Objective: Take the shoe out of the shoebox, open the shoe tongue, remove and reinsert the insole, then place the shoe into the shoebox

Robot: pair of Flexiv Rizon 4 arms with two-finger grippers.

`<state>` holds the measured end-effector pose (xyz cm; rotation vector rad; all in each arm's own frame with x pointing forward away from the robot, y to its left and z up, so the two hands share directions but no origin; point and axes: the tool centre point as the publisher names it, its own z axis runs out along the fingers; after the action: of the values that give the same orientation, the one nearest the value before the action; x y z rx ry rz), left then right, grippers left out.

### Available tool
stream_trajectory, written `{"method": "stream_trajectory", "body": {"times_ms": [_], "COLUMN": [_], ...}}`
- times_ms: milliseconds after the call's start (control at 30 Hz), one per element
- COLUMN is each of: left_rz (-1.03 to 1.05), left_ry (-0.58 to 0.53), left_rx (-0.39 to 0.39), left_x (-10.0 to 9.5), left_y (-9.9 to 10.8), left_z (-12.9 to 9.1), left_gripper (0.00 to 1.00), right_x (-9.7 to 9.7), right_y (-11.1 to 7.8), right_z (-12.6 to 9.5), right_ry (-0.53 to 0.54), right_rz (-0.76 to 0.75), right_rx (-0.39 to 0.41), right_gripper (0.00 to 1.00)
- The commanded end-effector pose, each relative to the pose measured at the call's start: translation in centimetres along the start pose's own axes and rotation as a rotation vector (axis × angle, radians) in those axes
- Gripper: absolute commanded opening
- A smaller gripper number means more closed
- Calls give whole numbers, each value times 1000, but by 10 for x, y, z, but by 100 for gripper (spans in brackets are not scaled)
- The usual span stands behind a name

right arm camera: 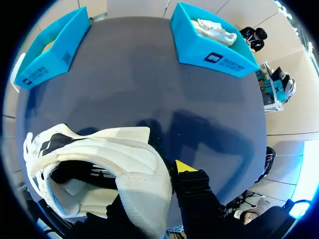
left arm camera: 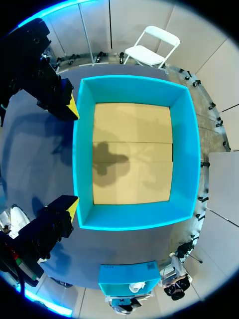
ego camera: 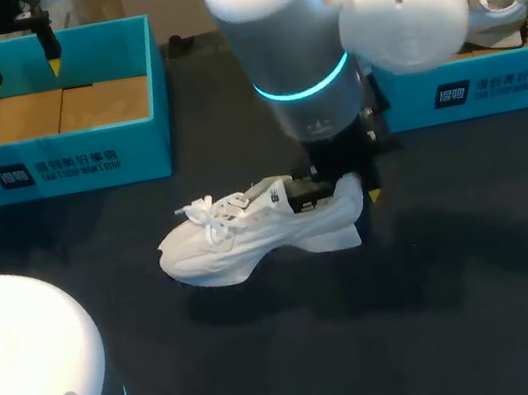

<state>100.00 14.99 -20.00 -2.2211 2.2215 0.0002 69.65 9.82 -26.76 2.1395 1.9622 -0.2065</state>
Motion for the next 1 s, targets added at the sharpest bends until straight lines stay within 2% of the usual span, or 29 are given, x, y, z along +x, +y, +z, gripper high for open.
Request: {"method": "stream_trajectory", "body": {"times_ms": [33, 400, 733, 1000], "left_rz": [0, 0, 0, 0], "left_ry": [0, 0, 0, 0], "left_rx": [0, 0, 0, 0], "left_x": [0, 0, 0, 0], "left_y": [0, 0, 0, 0], "left_z": [0, 0, 0, 0], "left_gripper": [100, 100, 100, 100], "right_x": [1, 7, 24, 25], "right_y": [5, 3, -9, -9], "right_z": [31, 82, 110, 125], "right_ry": [46, 94, 105, 97], "right_rz": [-4, -6, -32, 4], "right_rx": [11, -21, 17, 22], "right_gripper": [0, 0, 0, 0]}}
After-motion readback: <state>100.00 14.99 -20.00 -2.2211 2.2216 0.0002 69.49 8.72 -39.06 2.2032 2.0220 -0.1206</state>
